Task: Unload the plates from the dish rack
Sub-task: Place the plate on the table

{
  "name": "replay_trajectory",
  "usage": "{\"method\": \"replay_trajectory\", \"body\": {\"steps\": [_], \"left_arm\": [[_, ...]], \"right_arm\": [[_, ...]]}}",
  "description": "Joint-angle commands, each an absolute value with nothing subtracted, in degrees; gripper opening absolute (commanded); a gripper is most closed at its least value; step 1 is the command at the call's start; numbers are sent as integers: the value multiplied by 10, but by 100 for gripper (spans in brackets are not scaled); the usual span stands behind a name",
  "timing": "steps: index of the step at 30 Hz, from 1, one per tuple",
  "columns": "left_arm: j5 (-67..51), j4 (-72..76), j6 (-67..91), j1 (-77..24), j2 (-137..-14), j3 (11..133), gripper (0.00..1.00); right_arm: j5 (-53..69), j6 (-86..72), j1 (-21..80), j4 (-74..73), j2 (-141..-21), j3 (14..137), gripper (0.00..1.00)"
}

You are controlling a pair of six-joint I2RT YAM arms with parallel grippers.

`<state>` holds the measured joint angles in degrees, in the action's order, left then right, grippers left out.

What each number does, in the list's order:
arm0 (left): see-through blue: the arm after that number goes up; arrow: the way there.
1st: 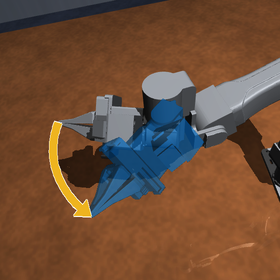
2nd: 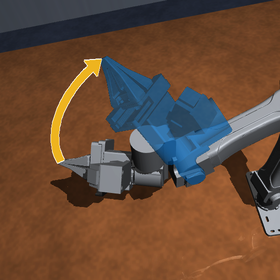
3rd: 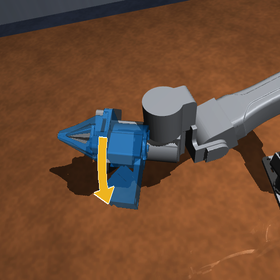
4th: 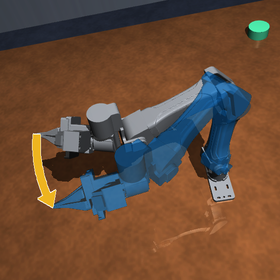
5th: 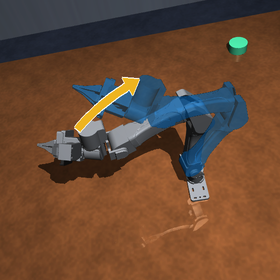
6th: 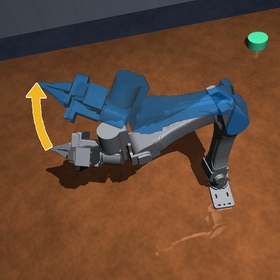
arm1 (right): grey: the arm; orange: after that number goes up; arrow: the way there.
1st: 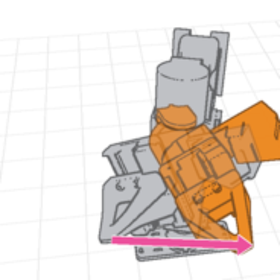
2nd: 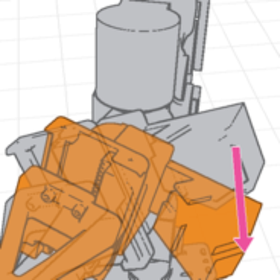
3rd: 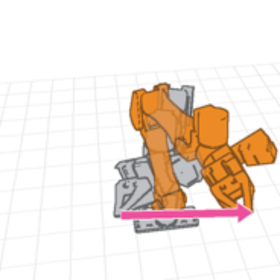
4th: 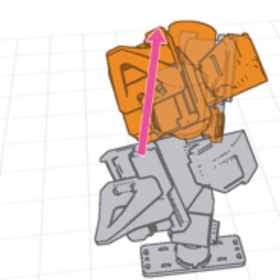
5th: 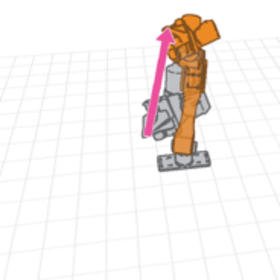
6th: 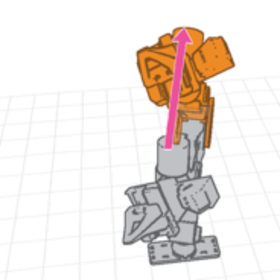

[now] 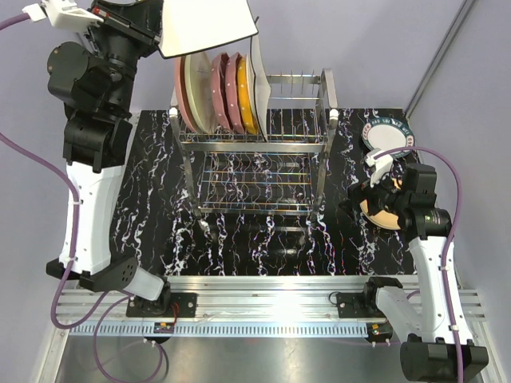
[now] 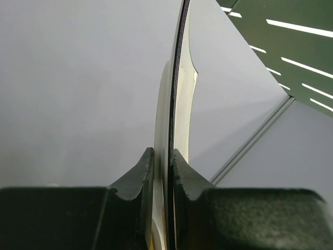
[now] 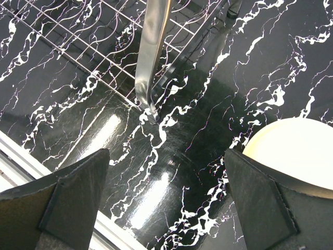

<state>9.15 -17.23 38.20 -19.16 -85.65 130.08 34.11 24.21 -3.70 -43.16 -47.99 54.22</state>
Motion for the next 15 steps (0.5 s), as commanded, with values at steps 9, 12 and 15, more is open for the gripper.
{"method": "replay_trajectory", "body": {"steps": [9,12,15], "left_arm": [[86,19,491,-34,-811,1261,0],[83,21,515,-1,-819,1237,0],[86,40,539,37,-810,1179,0]], "right_arm": [[352,240,-38,-408,-486,537,100],[352,240,-38,-409,-488,537,100],[351,241,-38,-408,-490,537,100]]}}
